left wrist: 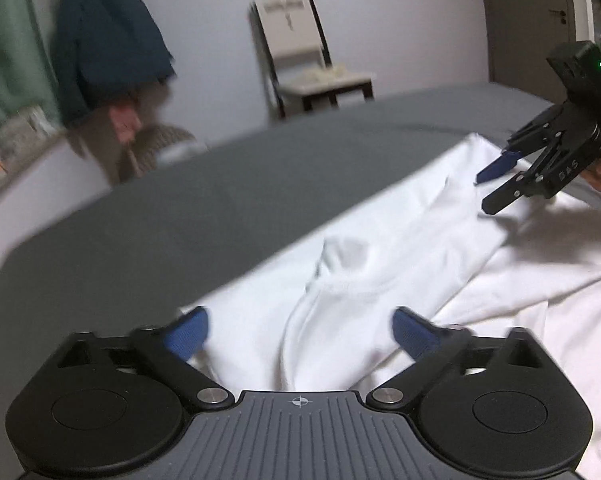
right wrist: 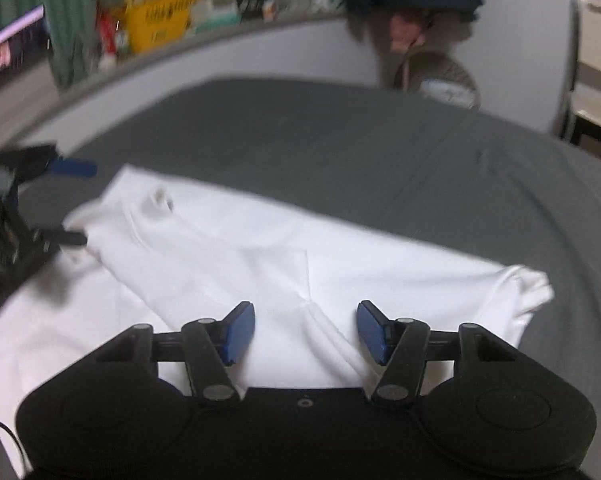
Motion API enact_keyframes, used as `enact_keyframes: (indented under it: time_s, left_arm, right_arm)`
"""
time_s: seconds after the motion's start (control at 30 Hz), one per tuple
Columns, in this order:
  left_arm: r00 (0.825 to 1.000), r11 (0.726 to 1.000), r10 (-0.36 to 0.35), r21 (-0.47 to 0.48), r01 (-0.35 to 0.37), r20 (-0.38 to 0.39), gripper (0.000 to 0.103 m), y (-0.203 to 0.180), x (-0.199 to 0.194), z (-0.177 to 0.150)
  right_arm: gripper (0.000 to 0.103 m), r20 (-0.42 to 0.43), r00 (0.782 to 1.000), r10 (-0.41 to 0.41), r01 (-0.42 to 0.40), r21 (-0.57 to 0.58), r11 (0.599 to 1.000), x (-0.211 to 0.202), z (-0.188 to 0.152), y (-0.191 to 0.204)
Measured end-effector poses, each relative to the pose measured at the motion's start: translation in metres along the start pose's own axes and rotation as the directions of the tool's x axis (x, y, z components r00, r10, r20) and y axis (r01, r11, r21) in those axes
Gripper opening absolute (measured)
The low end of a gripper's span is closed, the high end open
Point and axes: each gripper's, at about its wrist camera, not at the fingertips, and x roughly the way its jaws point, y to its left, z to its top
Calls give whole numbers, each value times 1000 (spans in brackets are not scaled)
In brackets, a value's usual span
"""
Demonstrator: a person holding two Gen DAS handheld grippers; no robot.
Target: Fold clothes
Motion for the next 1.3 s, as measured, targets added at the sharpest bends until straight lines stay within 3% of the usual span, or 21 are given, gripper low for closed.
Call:
enact_keyframes:
  time_s: [0.03, 0.07, 0.1, 0.17, 0.3, 0.43, 0.6, 0.73, 0.77, 0.8, 0.87, 0.93, 1.0, 1.03, 1.13, 1.3]
  left_arm:
    - [1000, 1000, -11, -5, 11, -24, 41, 3, 4, 0]
    - [999, 1000, -25, -5, 25, -41, 22, 5, 7, 1]
    - [998, 999, -39, -5, 39, -58, 19, 8, 9, 2]
    - [995, 996, -83, 19, 85, -61, 2, 8, 3, -3]
    - [995, 992, -94, 92, 92, 15, 2, 2, -32, -15]
    - [990, 984, -105, 153, 89, 96, 2, -13, -74, -29]
    - [993, 970, -110, 223, 96, 51, 2, -36, -88, -49]
    - [1000, 956, 2, 292, -8, 20, 3, -61, -76, -60]
    - [999, 951, 30, 307, -34, 16, 4, -64, -71, -61]
    - [998, 941, 56, 334, -59, 18, 6, -70, -70, -61]
    - [992, 898, 117, 423, -122, 38, 12, -85, -69, -66]
    - [983, 842, 178, 509, -179, 51, 38, -98, -66, -69]
    - [957, 786, 264, 547, -287, 123, 90, -103, -69, -71]
    - [955, 791, 271, 537, -294, 124, 96, -100, -70, -68]
    - [952, 794, 285, 529, -299, 110, 96, -94, -72, -62]
    - [951, 685, 281, 667, -292, 128, 95, -105, -68, -66]
  right_arm:
    - [39, -7, 1000, 8, -8, -10, 1000, 0, 0, 2]
    - [26, -3, 1000, 23, -23, -15, 1000, -3, -1, 2]
    - [11, 2, 999, 34, -34, -18, 999, -8, -2, 2]
    - [8, 26, 999, 46, -46, -20, 999, -21, -6, 2]
    - [7, 92, 993, 71, -70, -16, 997, -57, -17, 6]
    - [7, 89, 994, 58, -53, -65, 996, -86, -29, 25]
    - [8, 2, 1000, -3, 3, -134, 991, -83, -54, 50]
    - [25, -23, 994, -104, 95, -246, 965, -74, -69, 67]
    - [37, 4, 989, -150, 144, -296, 944, -77, -72, 72]
    - [50, 40, 978, -205, 205, -357, 911, -80, -76, 78]
    - [52, 85, 953, -292, 296, -473, 830, -80, -86, 86]
    - [52, 95, 935, -342, 334, -562, 757, -75, -95, 92]
    - [52, 108, 925, -365, 349, -624, 699, -70, -102, 98]
    - [52, 128, 918, -376, 363, -652, 666, -69, -106, 101]
    - [52, 181, 904, -388, 396, -701, 594, -65, -112, 108]
    - [50, 215, 913, -348, 385, -737, 555, -57, -111, 115]
